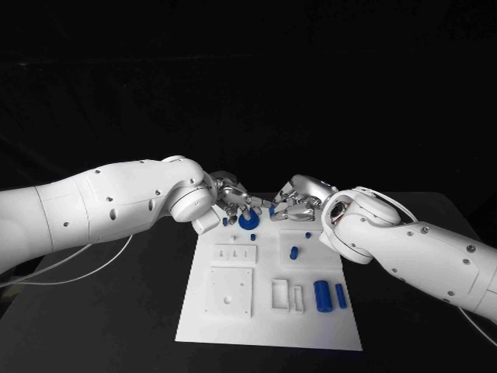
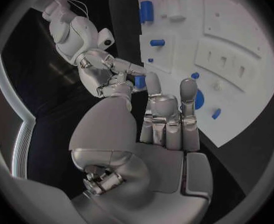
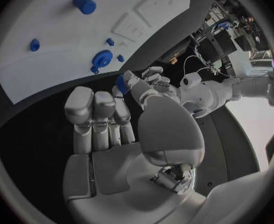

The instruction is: Assemble the parts on the task board

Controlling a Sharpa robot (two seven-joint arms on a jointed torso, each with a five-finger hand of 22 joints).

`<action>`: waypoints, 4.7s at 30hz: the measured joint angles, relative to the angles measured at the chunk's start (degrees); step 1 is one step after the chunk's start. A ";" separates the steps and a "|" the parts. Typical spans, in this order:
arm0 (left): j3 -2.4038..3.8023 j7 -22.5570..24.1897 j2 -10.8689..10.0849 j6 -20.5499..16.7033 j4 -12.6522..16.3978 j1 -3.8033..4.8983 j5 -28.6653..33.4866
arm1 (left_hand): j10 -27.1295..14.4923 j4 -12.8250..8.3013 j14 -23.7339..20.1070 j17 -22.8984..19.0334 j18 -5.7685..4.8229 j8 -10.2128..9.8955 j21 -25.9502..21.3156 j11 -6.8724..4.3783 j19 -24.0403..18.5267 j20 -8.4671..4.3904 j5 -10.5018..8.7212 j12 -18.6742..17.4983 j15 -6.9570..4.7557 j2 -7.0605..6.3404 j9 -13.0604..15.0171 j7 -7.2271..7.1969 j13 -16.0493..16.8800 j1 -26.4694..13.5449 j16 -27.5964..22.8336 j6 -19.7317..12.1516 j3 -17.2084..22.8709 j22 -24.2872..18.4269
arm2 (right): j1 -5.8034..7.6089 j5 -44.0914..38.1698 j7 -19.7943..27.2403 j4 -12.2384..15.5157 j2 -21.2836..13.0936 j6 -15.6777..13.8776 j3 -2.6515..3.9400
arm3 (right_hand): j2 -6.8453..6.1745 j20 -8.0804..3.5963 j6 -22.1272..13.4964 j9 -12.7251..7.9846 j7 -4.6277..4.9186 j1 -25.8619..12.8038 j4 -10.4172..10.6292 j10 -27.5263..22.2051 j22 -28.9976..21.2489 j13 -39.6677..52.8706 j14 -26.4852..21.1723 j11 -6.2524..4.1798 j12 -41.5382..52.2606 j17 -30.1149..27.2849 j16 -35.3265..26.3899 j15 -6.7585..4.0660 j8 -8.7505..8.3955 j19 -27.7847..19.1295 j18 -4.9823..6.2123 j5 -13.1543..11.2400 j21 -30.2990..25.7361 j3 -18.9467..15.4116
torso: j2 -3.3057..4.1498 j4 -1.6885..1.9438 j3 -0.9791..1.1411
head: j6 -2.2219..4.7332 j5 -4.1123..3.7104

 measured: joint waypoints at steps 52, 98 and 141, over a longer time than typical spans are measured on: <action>-0.07 -0.53 2.30 3.09 -2.40 -0.38 -0.14 | 0.01 -10.70 -0.72 -0.23 -0.01 -0.25 -8.25 0.02 1.85 0.20 2.98 -3.05 0.32 10.00 -0.26 0.16 -2.30 5.85 0.02 -0.26 2.30 9.63 | 0.06 -3.34 -1.36 -0.71 2.26 1.11 -0.38 | -0.51 0.00 -0.02 0.02 -0.05 -0.21 0.34 0.01 0.00 -0.15 0.00 0.19 0.00 -0.09 -0.50 0.01 0.15 0.00 0.00 -0.25 0.00 -0.01 | -0.04 0.05 0.16 | -1.19 -0.19; -0.06 -0.87 2.22 -0.25 -2.40 -0.60 3.49 | -0.08 -17.48 1.87 11.20 -0.02 -0.28 -13.97 -0.10 4.82 -0.72 16.50 4.18 -0.99 7.44 1.14 1.45 -5.45 0.96 1.03 1.00 10.53 16.89 | 0.02 -3.10 -0.17 -1.15 1.60 -1.26 -0.72 | -3.92 0.61 -9.10 -0.80 1.89 -1.76 5.38 -1.55 0.00 -2.64 -0.01 1.49 -2.55 -0.87 -1.61 0.63 0.49 -0.01 -0.01 2.72 -1.35 -5.41 | -0.05 0.03 0.20 | -1.03 -0.73; -1.55 -4.94 -2.75 2.01 1.16 -2.09 -5.32 | 0.13 -16.15 2.53 15.68 -0.02 -0.07 -17.97 -0.71 6.47 -0.28 12.21 9.99 -0.81 9.39 1.36 1.46 -8.09 -0.18 4.51 1.02 9.59 21.91 | -0.66 24.38 17.35 -4.42 -10.01 -8.83 6.93 | -0.70 1.43 -16.64 -1.22 2.95 0.75 7.06 -3.07 0.00 -5.57 -0.29 2.41 -3.54 -1.35 -2.87 1.32 0.26 0.00 0.89 12.24 -3.11 -23.31 | -1.05 -0.21 0.52 | -3.56 -0.29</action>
